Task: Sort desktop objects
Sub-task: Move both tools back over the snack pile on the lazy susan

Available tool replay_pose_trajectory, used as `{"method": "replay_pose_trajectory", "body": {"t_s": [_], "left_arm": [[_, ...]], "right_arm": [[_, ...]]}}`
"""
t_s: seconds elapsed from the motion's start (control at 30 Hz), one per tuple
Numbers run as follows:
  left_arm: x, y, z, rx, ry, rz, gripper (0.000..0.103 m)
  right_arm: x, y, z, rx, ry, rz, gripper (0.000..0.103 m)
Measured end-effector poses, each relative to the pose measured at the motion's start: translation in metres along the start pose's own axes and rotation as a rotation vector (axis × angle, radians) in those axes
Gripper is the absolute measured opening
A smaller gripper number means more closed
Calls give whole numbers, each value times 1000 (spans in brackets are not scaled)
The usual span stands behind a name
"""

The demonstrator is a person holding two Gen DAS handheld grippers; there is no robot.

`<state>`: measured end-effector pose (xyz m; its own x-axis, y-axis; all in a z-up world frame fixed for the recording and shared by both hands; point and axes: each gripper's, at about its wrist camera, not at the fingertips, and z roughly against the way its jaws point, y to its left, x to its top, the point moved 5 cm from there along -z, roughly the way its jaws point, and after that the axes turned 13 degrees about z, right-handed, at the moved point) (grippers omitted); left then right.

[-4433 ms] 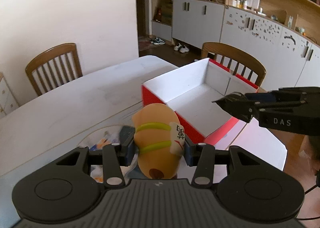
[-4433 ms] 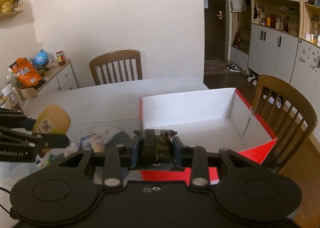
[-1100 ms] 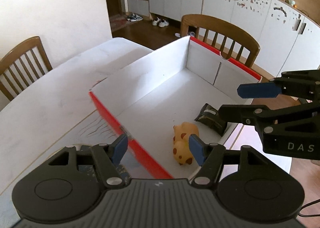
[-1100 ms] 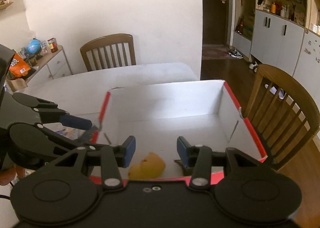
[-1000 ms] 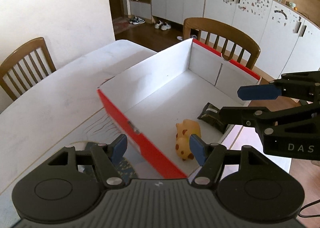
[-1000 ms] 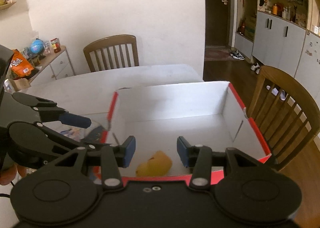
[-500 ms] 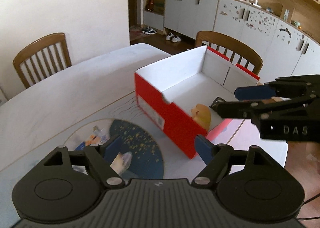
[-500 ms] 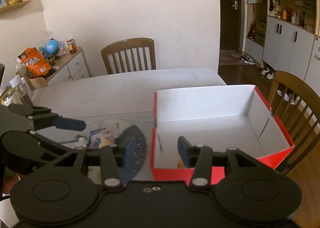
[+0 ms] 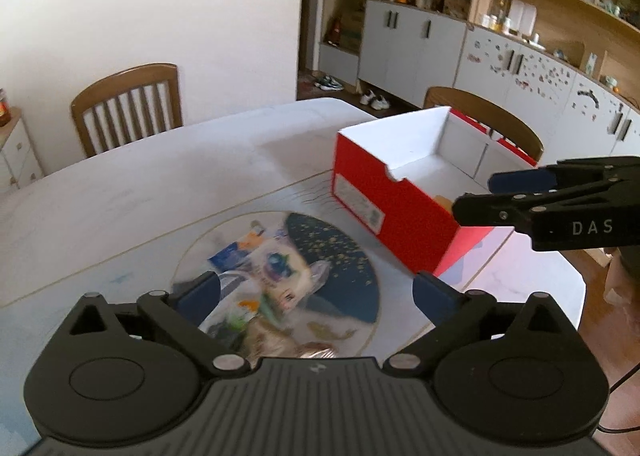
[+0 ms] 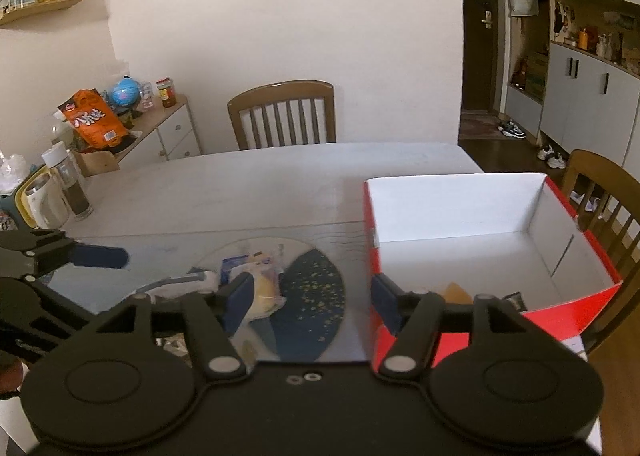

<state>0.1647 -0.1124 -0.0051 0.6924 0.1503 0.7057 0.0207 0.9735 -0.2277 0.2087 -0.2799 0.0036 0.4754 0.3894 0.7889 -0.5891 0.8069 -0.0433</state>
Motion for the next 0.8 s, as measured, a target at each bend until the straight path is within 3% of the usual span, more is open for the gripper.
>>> {"method": "replay_pose_trajectory", "body": {"t_s": [0.1,0.47,0.8], "left_arm": [[-6,18,8,7,-12,28,103],[-31,62,22,47,-20,69,103],[-41,83,20,33,-18,63,103]], "right_arm": [[-3,11,-1,12,-9,7,81],[-16,54,-14,40,6,50,86],[-30,83,-31,73,34,103,86]]}}
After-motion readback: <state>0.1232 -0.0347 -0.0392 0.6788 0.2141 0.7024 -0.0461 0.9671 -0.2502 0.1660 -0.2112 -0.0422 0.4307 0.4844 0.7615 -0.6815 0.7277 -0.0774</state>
